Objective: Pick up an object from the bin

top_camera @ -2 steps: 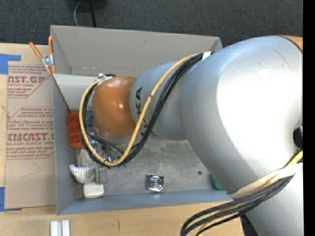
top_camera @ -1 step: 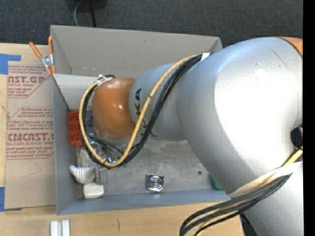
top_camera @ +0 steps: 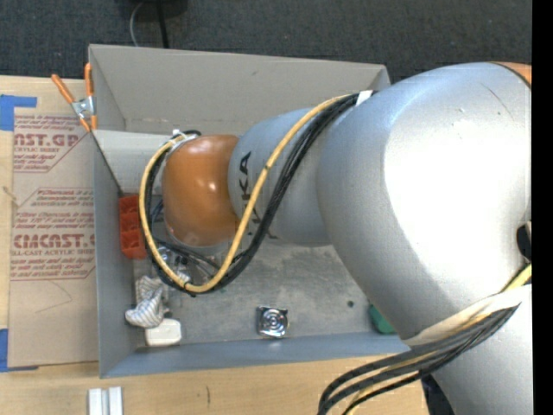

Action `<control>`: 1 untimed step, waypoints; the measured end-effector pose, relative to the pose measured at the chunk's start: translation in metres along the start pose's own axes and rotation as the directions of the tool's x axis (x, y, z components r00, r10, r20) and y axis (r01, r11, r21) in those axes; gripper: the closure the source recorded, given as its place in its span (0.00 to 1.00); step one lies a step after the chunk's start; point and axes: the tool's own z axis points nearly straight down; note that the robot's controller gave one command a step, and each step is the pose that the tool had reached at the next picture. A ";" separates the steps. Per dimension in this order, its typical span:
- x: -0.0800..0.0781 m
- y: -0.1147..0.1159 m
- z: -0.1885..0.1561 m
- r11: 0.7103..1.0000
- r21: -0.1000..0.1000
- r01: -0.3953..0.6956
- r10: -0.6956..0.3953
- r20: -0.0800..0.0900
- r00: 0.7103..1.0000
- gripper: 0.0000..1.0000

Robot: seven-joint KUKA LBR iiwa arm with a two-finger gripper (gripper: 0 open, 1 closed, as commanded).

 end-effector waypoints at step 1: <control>0.000 0.000 0.000 1.000 0.000 0.000 0.000 0.000 1.000 1.00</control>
Offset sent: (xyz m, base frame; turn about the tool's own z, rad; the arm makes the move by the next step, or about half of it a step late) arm -0.0167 -0.0285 0.0434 -0.1309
